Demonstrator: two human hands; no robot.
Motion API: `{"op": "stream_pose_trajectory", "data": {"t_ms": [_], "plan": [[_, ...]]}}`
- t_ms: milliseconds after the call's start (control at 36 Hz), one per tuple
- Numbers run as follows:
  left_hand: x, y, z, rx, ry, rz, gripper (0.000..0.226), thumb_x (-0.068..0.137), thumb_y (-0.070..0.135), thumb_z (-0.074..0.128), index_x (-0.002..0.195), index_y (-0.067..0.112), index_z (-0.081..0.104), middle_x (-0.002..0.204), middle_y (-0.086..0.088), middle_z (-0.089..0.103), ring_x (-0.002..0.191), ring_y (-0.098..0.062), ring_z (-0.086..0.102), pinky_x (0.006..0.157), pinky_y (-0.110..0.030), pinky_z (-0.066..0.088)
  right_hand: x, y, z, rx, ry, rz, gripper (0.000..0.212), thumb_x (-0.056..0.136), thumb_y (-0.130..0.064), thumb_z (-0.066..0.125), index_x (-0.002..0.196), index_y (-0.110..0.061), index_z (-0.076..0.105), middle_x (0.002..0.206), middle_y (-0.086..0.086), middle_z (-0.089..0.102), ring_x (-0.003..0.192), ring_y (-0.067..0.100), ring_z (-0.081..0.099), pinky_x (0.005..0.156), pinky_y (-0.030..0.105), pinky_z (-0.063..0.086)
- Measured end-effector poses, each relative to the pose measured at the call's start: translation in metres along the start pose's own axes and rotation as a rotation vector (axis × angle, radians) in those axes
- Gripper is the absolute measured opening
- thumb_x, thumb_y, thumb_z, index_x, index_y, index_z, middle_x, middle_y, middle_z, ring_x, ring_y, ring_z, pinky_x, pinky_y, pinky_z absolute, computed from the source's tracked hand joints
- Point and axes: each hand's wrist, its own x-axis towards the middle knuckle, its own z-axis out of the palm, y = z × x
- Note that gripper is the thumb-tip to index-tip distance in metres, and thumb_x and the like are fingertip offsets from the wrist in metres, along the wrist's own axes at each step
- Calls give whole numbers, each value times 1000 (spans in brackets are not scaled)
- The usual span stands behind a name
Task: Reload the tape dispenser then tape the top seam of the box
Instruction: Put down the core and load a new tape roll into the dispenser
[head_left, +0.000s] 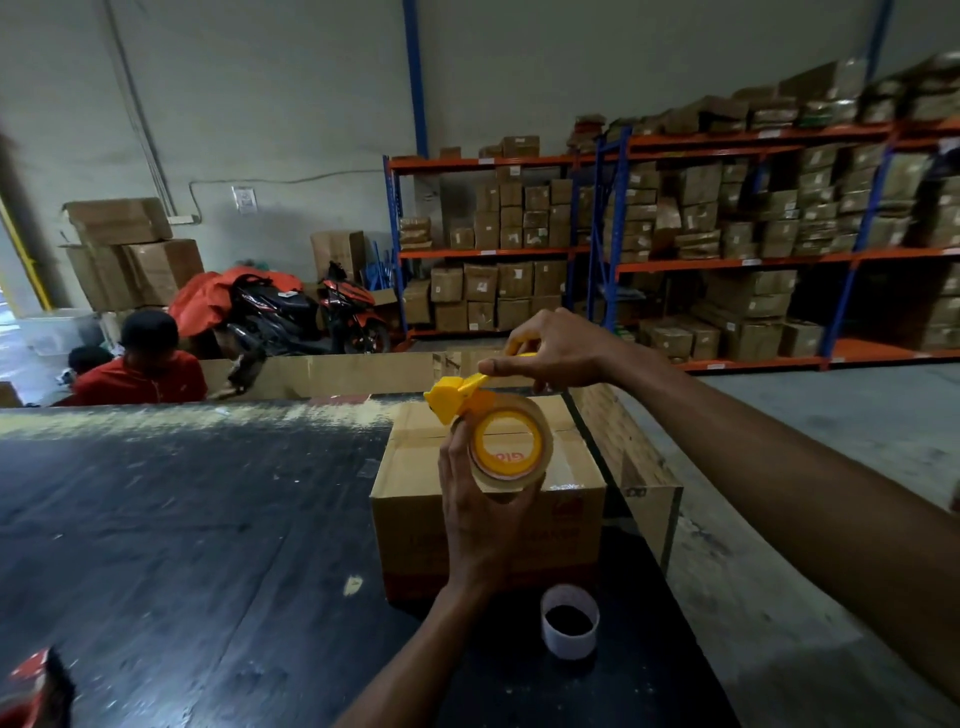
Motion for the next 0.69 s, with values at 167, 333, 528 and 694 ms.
{"op": "stream_pose_trajectory", "data": {"t_ms": [167,333,528,694], "plan": [[11,12,1,-58,56,-37,103,69,27,92,150,21,30,147,13,36,140,0,36,110,-33,45,-11,-4,-1,120,-155,122,60,87,-67,64,118,-16,62,106,4,70,91,18,72,71,32,60],[15,26,4,-65,57,-25,102,68,27,93,149,16,32,148,7,37,140,-10,39,100,-51,53,-18,-2,-2,89,-337,186,37,93,-32,74,121,-19,54,110,4,70,100,18,69,76,28,56],[8,35,11,-212,-37,-131,110,71,28,90,154,24,18,158,3,31,145,-13,37,110,-46,47,-21,-5,3,14,-266,131,42,96,-23,69,131,-20,47,112,5,65,93,15,68,74,29,58],[-4,25,1,-493,-185,-395,75,89,-9,63,148,23,29,148,-4,51,135,-10,54,109,-35,48,-23,2,7,-115,-215,136,37,93,-26,71,124,-20,52,107,3,60,87,14,62,64,24,48]]}}
